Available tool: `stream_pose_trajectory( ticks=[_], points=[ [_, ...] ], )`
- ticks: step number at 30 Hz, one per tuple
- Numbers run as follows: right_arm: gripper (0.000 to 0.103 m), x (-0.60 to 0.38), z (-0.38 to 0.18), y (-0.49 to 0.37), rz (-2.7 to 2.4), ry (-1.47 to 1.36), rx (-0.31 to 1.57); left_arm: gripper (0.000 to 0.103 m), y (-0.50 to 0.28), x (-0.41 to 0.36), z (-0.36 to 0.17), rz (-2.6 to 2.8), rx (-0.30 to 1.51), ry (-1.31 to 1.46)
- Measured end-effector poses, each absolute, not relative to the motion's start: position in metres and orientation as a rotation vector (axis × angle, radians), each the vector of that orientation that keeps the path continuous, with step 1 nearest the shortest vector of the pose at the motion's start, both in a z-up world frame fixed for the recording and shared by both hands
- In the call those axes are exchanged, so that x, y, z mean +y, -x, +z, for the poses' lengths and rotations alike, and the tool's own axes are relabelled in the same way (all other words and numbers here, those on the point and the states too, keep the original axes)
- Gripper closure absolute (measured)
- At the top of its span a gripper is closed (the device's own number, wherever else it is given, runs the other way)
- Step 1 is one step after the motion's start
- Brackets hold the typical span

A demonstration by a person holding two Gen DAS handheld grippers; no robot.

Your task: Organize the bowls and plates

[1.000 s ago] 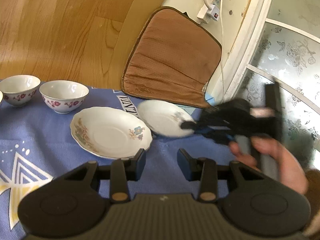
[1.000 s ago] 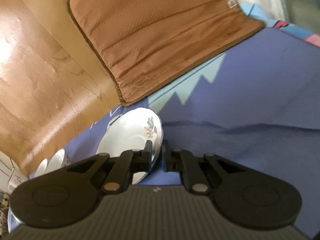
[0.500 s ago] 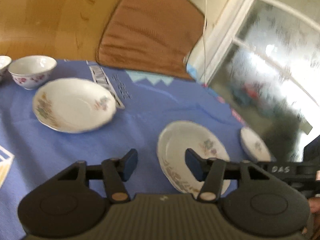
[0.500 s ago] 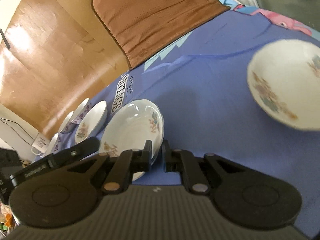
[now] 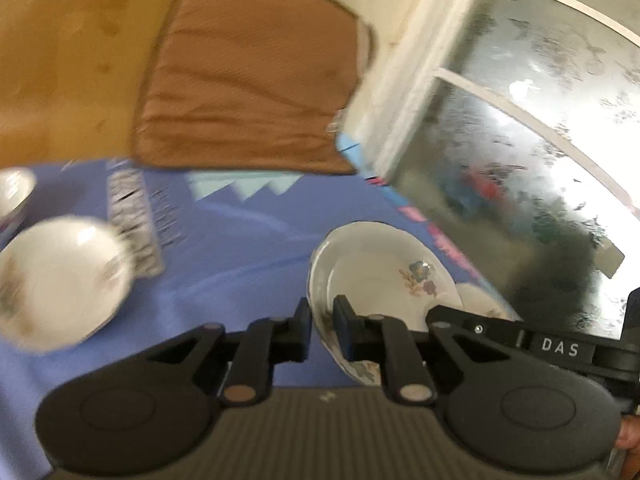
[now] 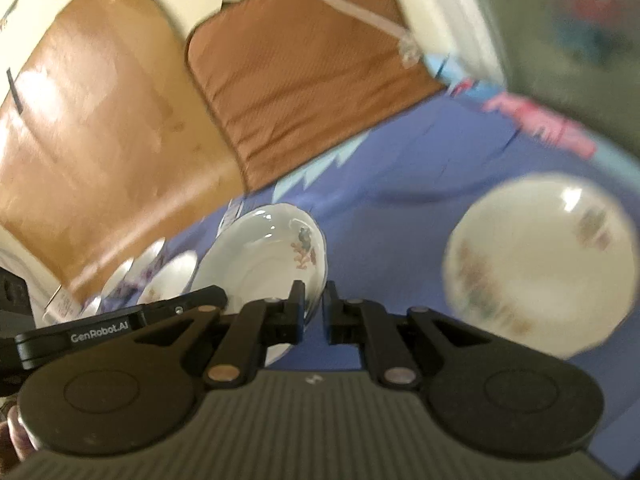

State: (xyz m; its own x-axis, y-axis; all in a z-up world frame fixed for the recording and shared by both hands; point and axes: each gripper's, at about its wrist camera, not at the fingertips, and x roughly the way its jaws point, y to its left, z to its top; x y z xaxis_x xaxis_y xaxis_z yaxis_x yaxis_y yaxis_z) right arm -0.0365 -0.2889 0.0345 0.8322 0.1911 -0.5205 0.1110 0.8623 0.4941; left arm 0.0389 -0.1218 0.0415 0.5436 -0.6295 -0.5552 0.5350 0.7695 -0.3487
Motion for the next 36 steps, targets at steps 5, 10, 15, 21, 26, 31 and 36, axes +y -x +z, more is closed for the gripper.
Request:
stream_pose_trajectory(
  ticks=[5,10,15,21,26,31,36],
  points=[
    [0.092,-0.329,0.042,0.06,-0.058,-0.547,0.522,0.09,-0.037,-0.183,0.045,-0.791,0.723,0.092],
    [0.092,-0.366,0.034,0.083,-0.177,-0.575,0.505,0.09,-0.033,-0.229,0.034,-0.836,0.755,0.052],
    [0.092,-0.376,0.026,0.076,-0.197,-0.601,0.515,0.089,-0.047,-0.236,0.033,-0.79,0.762,0.066],
    [0.091,-0.379,0.034,0.051,-0.154,-0.544,0.517,0.089,-0.057,-0.239,0.038,-0.764,0.763,0.074],
    [0.091,-0.384,0.027,0.071,-0.178,-0.555,0.514,0.089,-0.042,-0.252,0.03,-0.822,0.803,0.049],
    [0.091,-0.387,0.018,0.094,-0.243,-0.567,0.512,0.085,-0.027,-0.27,0.023,-0.821,0.82,-0.039],
    [0.065,-0.378,0.017,0.094,-0.32,-0.493,0.475,0.076,-0.016,-0.257,0.029,-0.796,0.764,-0.062]
  ],
)
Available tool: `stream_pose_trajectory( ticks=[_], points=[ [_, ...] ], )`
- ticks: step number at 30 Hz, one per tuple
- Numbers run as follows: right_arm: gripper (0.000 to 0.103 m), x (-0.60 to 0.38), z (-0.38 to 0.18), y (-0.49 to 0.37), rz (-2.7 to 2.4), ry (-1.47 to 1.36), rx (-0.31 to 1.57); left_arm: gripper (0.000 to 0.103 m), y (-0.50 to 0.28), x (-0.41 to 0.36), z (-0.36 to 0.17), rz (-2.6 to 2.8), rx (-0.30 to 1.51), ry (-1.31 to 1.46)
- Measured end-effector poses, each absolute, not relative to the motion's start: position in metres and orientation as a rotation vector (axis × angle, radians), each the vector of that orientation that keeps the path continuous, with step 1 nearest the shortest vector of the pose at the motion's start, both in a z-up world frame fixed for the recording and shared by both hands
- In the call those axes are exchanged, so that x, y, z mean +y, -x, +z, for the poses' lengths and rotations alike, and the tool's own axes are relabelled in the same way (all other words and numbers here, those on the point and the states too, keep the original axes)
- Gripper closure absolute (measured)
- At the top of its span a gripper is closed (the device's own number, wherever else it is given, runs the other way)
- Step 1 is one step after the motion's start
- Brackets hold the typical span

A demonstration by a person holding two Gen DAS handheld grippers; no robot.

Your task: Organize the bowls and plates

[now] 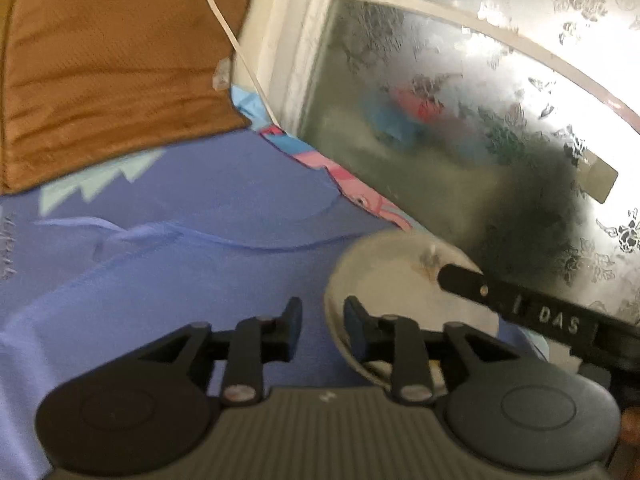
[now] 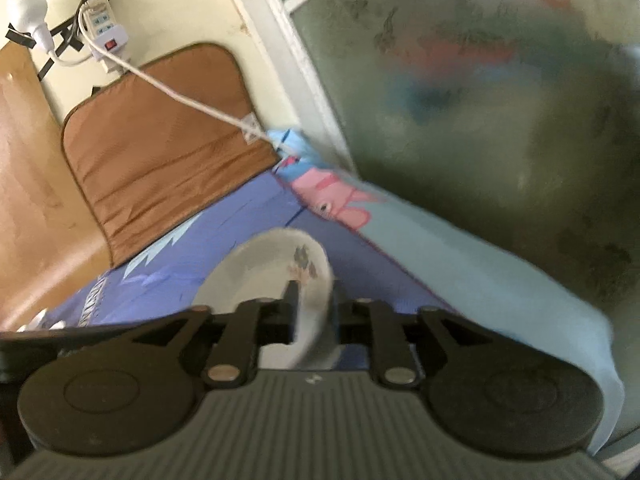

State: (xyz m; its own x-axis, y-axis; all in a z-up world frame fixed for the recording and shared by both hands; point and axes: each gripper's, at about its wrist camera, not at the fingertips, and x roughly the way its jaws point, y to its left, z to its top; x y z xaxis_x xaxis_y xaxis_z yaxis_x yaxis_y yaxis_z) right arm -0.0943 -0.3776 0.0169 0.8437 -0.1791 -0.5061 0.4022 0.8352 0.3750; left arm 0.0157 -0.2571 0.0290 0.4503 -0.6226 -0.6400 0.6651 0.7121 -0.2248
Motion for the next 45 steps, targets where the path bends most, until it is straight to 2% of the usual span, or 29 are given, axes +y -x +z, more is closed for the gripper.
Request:
stream_pose_trajectory(
  ticks=[2,7,10,15,20,25,33,34,35,36,45],
  points=[
    [0.055,-0.375,0.02,0.094,-0.369,-0.479,0.436,0.076,-0.012,-0.24,0.038,-0.78,0.728,-0.047],
    [0.056,-0.365,0.033,0.097,-0.405,-0.438,0.338,0.076,-0.008,-0.158,0.05,-0.697,0.672,0.014],
    [0.061,-0.35,0.041,0.09,-0.338,-0.414,0.313,0.076,-0.007,-0.098,0.05,-0.597,0.661,0.067],
    [0.076,-0.306,0.051,0.054,-0.093,-0.402,0.378,0.076,-0.023,-0.008,0.046,-0.322,0.701,0.145],
    [0.077,-0.248,0.051,0.003,0.149,-0.454,0.513,0.076,-0.048,0.054,0.043,-0.182,0.726,0.299],
    [0.077,-0.193,0.041,-0.045,0.253,-0.439,0.615,0.076,-0.071,0.063,0.032,-0.173,0.757,0.347],
    [0.077,-0.161,0.021,-0.09,0.241,-0.484,0.708,0.078,-0.082,0.059,0.009,-0.171,0.791,0.359],
    [0.079,-0.159,0.02,-0.091,0.235,-0.48,0.718,0.089,-0.081,0.058,0.009,-0.175,0.792,0.349],
    [0.092,-0.158,0.017,-0.094,0.229,-0.479,0.732,0.092,-0.08,0.057,0.009,-0.195,0.8,0.354],
    [0.092,-0.155,0.012,-0.096,0.226,-0.48,0.745,0.092,-0.078,0.057,0.009,-0.2,0.804,0.357],
    [0.092,-0.17,0.027,-0.032,0.18,-0.44,0.655,0.092,-0.037,0.023,0.019,-0.302,0.809,0.328]
  ],
)
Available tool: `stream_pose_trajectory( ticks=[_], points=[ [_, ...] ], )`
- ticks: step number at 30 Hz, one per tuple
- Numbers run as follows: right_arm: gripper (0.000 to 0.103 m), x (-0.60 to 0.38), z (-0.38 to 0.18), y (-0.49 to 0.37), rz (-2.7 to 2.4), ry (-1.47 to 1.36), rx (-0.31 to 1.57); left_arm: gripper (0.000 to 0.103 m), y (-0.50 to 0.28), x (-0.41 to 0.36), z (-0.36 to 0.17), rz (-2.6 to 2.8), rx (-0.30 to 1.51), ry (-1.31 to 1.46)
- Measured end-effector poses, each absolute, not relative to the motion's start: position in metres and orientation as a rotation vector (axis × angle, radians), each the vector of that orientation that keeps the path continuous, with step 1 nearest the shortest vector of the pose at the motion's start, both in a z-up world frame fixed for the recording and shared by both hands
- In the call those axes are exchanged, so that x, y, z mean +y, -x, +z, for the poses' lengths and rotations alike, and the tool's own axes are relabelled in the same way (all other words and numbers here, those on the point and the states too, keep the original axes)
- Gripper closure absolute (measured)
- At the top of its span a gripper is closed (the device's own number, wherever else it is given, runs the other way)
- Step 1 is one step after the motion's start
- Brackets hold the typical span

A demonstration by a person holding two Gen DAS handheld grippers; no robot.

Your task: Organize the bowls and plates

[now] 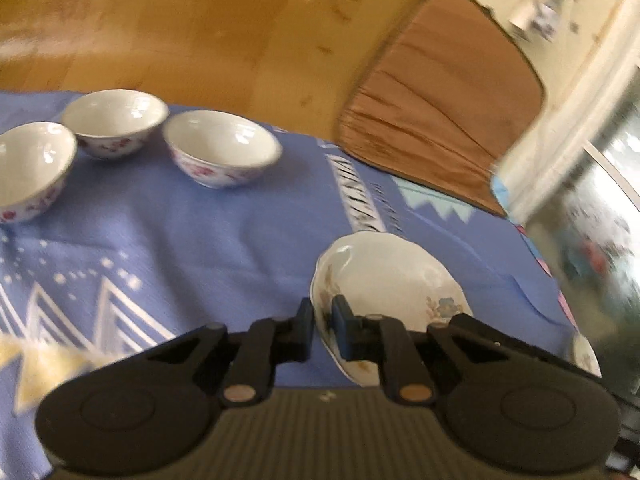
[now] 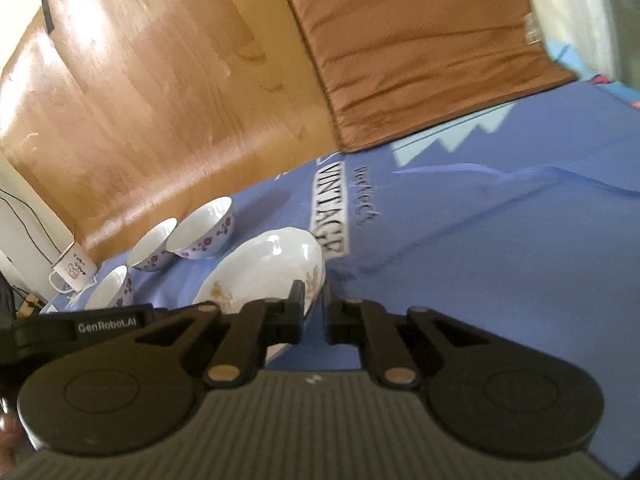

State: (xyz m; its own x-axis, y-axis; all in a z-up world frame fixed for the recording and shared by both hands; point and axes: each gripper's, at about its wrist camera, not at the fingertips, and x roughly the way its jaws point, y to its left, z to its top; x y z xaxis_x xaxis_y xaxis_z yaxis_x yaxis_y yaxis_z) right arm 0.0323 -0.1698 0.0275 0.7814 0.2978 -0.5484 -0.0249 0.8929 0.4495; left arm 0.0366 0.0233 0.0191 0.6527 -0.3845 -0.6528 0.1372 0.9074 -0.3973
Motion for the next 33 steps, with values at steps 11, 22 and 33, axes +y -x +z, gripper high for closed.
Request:
stream_pose_trajectory(
  ticks=[11,22,33],
  points=[
    [0.092,-0.213,0.018,0.036,0.05,-0.509,0.602,0.091,-0.003,-0.038,0.018,-0.386,0.841,0.196],
    [0.092,-0.244,0.019,0.065,-0.009,-0.553,0.531,0.091,0.006,-0.088,0.035,-0.442,0.818,0.116],
    [0.092,-0.299,0.035,0.104,-0.181,-0.529,0.356,0.09,0.002,-0.182,0.061,-0.599,0.738,0.017]
  ],
)
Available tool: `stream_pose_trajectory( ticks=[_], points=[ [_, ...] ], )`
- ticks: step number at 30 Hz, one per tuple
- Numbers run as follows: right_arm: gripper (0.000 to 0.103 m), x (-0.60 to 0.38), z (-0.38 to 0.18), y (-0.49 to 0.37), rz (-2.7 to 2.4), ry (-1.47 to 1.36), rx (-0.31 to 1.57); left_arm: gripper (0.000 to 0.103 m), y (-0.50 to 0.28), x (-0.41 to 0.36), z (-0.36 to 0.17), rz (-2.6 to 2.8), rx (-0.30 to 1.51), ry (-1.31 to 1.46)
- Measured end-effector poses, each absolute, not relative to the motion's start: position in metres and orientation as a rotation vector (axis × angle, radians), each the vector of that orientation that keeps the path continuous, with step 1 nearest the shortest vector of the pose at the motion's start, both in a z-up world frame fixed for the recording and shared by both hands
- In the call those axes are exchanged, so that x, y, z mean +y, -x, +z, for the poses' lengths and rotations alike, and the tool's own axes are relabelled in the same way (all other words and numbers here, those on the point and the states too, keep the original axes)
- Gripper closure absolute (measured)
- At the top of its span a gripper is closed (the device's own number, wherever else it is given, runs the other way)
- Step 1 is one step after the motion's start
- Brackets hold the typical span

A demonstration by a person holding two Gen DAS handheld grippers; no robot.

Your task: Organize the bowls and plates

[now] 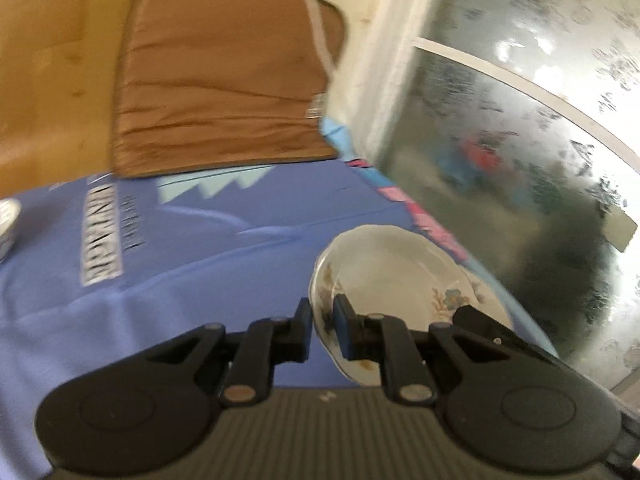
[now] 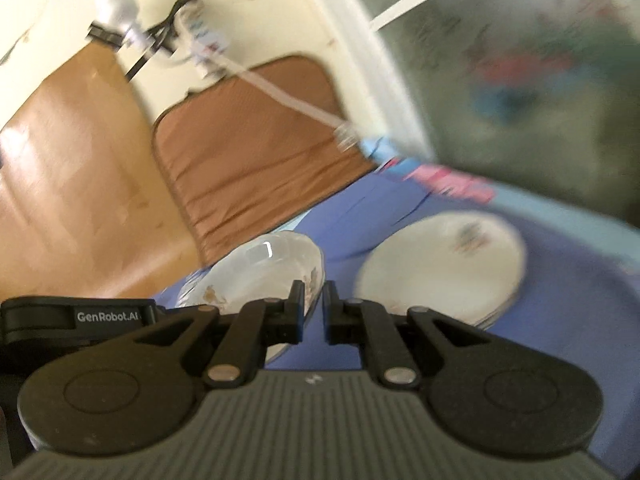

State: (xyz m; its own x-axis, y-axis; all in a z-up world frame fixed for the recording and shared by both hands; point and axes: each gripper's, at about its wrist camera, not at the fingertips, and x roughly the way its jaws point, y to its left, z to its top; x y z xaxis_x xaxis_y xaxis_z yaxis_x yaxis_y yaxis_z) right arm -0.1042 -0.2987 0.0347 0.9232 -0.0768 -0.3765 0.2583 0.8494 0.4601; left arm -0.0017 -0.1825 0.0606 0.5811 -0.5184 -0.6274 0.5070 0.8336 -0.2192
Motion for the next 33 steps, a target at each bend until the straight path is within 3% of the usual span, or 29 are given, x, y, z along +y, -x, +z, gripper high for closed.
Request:
stream_pose_trajectory(
  ticks=[13,17,21,23,33],
  points=[
    [0.092,-0.353,0.016,0.115,-0.367,-0.536,0.332,0.088,-0.008,-0.258,0.035,-0.668,0.76,-0.085],
    [0.087,-0.355,0.012,0.117,-0.404,-0.516,0.327,0.082,-0.003,-0.261,0.038,-0.66,0.718,-0.125],
    [0.082,-0.359,0.01,0.118,-0.436,-0.522,0.314,0.08,-0.004,-0.255,0.042,-0.655,0.701,-0.12],
    [0.07,-0.359,0.012,0.12,-0.459,-0.508,0.301,0.08,-0.006,-0.248,0.043,-0.642,0.705,-0.104],
    [0.071,-0.33,0.031,0.116,-0.376,-0.445,0.251,0.08,-0.024,-0.181,0.04,-0.462,0.712,-0.092]
  ],
)
